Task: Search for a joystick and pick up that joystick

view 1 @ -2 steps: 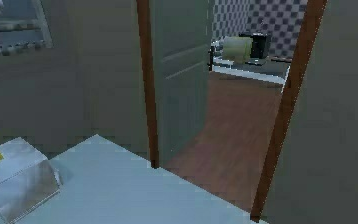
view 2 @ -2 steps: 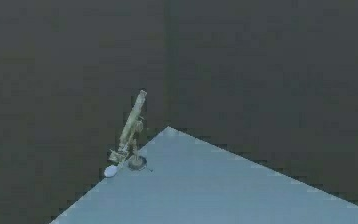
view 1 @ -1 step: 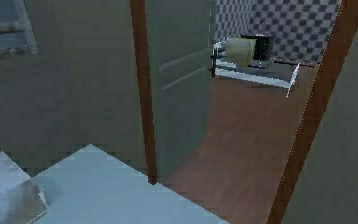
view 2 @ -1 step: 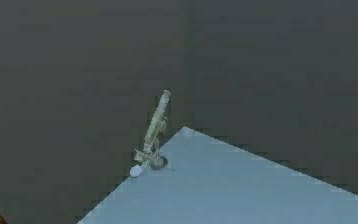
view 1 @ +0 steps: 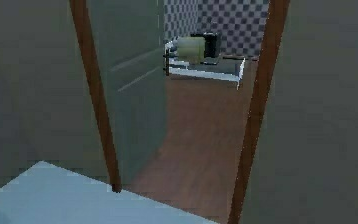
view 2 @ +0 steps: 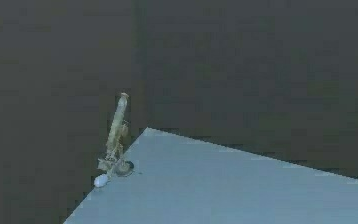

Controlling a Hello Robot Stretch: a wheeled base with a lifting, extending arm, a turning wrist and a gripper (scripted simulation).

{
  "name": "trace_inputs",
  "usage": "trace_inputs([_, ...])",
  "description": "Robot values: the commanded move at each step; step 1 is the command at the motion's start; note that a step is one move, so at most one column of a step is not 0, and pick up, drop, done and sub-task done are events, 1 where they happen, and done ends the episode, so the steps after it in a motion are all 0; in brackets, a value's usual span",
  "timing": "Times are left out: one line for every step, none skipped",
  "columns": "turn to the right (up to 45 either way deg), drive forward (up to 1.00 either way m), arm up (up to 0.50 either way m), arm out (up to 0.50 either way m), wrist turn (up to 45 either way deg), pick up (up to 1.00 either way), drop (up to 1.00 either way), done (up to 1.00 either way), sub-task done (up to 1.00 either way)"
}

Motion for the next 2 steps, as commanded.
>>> trace_inputs([0.0,0.90,0.00,0.00,0.0,0.00,0.00,0.00,0.00])
trace_inputs([18.0,0.00,0.00,0.00,0.0,0.00,0.00,0.00,0.00])
